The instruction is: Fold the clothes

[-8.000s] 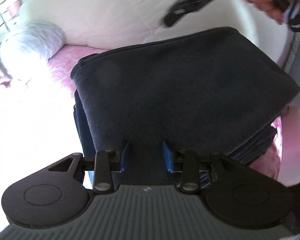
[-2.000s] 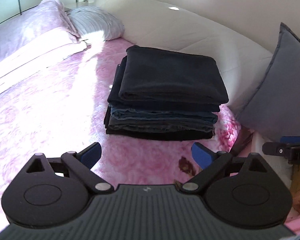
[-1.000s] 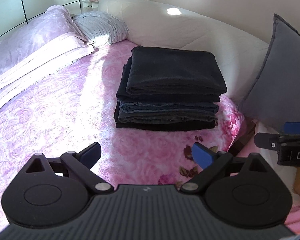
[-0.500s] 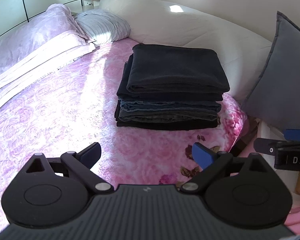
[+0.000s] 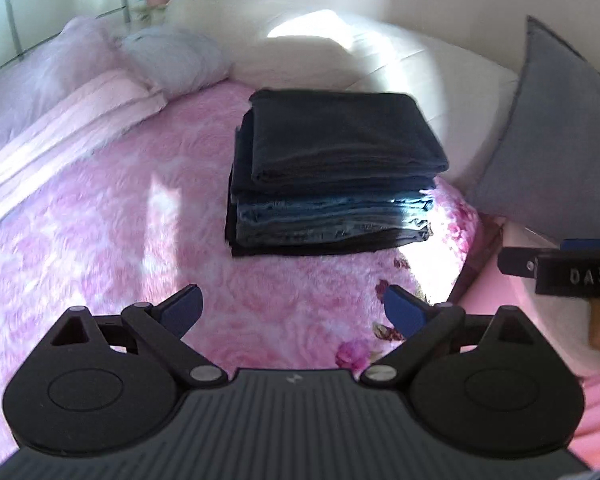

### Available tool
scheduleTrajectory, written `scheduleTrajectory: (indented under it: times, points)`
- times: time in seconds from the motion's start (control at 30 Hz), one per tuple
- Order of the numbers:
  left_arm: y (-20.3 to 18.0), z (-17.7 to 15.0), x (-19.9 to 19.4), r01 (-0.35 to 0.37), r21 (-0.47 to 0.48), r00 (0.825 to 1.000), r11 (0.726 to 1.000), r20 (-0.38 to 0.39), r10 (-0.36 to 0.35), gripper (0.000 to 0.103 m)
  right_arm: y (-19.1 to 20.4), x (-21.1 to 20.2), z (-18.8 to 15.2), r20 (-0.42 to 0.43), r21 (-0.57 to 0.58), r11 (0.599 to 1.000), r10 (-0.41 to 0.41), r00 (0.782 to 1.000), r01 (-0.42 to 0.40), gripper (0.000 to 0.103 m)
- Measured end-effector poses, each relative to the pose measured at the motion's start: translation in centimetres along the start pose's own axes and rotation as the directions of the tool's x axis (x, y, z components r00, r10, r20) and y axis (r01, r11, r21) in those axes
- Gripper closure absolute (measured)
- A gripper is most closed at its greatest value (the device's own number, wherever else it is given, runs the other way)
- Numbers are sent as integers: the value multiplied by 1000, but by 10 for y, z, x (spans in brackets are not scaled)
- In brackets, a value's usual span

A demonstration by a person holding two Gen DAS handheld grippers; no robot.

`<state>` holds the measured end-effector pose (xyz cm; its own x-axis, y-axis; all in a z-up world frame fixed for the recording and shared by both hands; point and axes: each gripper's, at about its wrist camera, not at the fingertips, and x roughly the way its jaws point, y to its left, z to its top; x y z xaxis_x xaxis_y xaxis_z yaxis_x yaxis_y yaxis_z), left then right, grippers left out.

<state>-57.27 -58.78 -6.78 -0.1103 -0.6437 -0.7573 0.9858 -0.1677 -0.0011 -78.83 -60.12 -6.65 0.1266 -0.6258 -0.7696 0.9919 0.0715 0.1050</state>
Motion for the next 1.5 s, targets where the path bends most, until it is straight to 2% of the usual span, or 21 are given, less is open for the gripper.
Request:
scheduleTrajectory:
  times: [0.2, 0.3, 0.5, 0.8, 1.5]
  points:
    - [22, 1, -3, 23, 38, 1000, 999, 6, -24, 8, 30, -12, -4, 24, 17, 997, -75, 997, 75, 14]
    - [27, 1, -3, 29, 36, 1000, 999, 10, -29, 8, 37, -11, -6, 16, 29, 996, -85, 996, 85, 14]
    - [29, 10, 0, -1, -18, 1000, 1000, 12, 1, 8, 38, -9, -1, 24, -11, 999, -43, 999, 43, 14]
    - [11, 18, 7, -28, -53, 1000, 998, 12, 28, 7, 23, -2, 12, 27, -37, 999, -4, 1000, 5, 14]
    - [-2, 12, 16, -40, -33, 999, 999, -19, 39, 7, 17, -3, 11, 24, -39, 999, 20, 1000, -19, 14]
